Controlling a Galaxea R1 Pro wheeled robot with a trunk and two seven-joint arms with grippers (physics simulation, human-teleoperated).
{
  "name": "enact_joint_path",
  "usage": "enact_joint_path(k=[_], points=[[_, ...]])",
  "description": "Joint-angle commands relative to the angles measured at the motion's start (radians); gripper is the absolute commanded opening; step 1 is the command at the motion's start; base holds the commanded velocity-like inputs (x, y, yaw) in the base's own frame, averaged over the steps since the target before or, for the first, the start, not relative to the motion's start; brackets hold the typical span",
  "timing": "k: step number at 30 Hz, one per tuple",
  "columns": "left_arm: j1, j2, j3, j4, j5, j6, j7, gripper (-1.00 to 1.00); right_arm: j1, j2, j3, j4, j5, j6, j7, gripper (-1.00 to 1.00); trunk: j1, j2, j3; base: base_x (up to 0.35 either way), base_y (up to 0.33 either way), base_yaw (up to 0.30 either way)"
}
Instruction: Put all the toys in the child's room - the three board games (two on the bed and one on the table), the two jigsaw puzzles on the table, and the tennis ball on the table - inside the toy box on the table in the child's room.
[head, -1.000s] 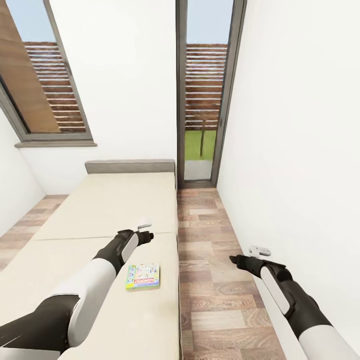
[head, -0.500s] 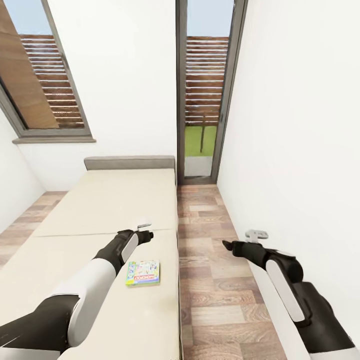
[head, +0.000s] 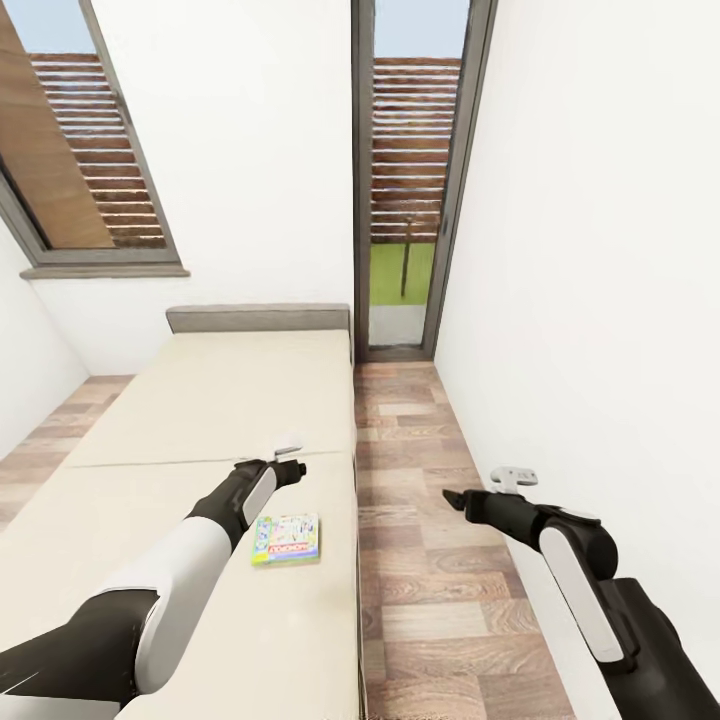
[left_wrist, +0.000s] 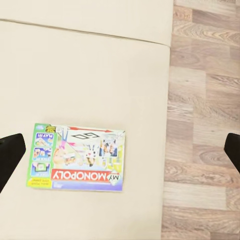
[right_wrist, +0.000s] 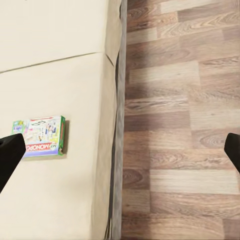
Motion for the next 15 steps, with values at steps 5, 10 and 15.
enact_joint_path(k=[5, 10, 15], points=[[-0.001, -0.001, 0.004, 0.002, 0.010, -0.006, 0.006, 1.00, -0.001, -0.001, -0.011, -0.001, -0.022, 0.005, -0.008, 1.00, 0.001, -0.002, -0.010, 0.000, 0.000, 0.000], [-0.001, -0.001, 0.003, 0.003, 0.009, -0.011, 0.006, 1.00, 0.000, -0.001, -0.013, 0.000, -0.026, 0.004, -0.007, 1.00, 0.001, -0.002, -0.019, 0.000, 0.000, 0.000], [-0.001, -0.002, 0.002, 0.003, 0.009, -0.012, 0.006, 1.00, 0.000, -0.001, -0.014, 0.000, -0.027, 0.004, -0.007, 1.00, 0.001, -0.002, -0.027, 0.000, 0.000, 0.000]])
